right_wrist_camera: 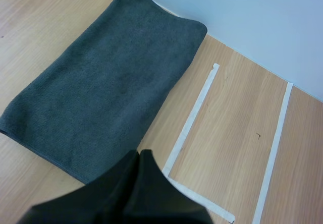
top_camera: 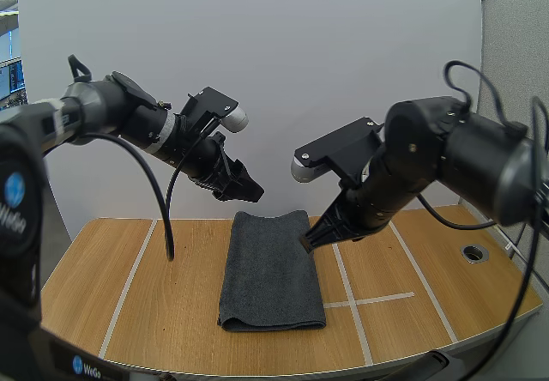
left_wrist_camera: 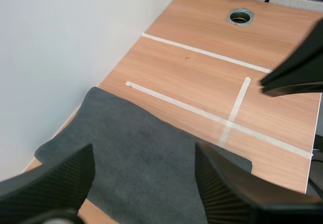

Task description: Fold the towel

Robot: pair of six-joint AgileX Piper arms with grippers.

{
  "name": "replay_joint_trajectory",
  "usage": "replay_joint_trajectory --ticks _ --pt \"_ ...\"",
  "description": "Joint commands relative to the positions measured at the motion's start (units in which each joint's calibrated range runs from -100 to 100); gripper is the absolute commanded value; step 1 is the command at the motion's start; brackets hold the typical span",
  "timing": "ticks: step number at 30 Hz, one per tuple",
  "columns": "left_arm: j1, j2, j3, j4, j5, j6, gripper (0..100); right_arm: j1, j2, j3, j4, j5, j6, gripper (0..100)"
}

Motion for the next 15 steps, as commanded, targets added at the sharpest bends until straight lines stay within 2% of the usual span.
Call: replay_joint_trajectory --ticks 1,6,9,15 --pt "0.07 -15.3 6.9 -1.2 -2.8 -1.7 92 -1.1 9.3 0.2 -2.1 -17.2 2.2 0" --pt "0.07 -21.4 8.1 1.6 -6.8 -4.2 92 -6.0 14.1 0.2 -1.2 -26.7 1.8 0" --pt "0.75 -23.6 8.1 2.0 -7.9 -5.3 92 -10.0 17.1 0.2 5.1 -28.4 -3.4 0" --pt "4.78 -24.4 8.1 -0.3 -4.2 -6.0 92 -22.5 25.7 0.0 34.7 -26.1 -33.1 0"
